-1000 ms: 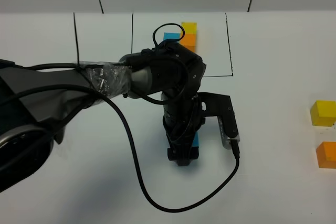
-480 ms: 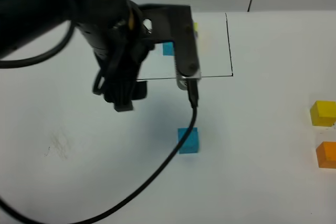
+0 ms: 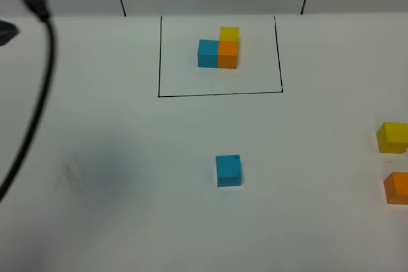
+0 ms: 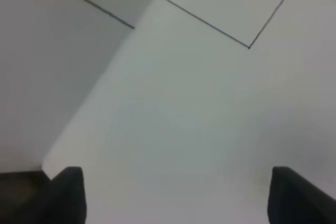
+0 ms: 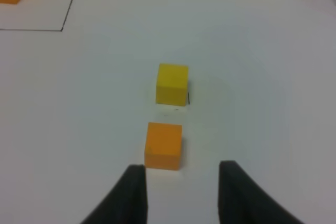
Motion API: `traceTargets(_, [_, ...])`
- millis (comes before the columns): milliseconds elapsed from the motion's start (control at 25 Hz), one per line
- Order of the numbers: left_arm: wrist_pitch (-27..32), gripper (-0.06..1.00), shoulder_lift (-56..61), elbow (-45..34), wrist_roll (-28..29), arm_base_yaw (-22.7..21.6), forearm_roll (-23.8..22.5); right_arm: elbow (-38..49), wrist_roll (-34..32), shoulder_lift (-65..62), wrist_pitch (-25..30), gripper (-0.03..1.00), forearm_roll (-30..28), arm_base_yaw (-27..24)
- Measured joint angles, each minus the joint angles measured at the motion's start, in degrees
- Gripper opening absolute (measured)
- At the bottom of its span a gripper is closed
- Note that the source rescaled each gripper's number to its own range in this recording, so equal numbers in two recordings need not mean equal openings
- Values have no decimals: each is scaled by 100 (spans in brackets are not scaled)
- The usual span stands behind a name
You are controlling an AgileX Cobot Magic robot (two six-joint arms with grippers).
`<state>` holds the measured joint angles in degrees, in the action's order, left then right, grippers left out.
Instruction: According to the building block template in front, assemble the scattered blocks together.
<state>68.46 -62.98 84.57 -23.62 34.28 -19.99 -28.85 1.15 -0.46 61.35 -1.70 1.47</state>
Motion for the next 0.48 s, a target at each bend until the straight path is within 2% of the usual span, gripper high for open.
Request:
traceTargets(240, [-1,60,2227,-1442,-35,-608,-187,0,0,0,0,0,0,0])
traceTargets(360, [-1,60,3309,-1945,-189,-686,-362,0,0,0,0,0,0,0])
traceTargets(480, [-1,60,4224,-2182,-134,-697,-198,0,0,0,0,0,0,0])
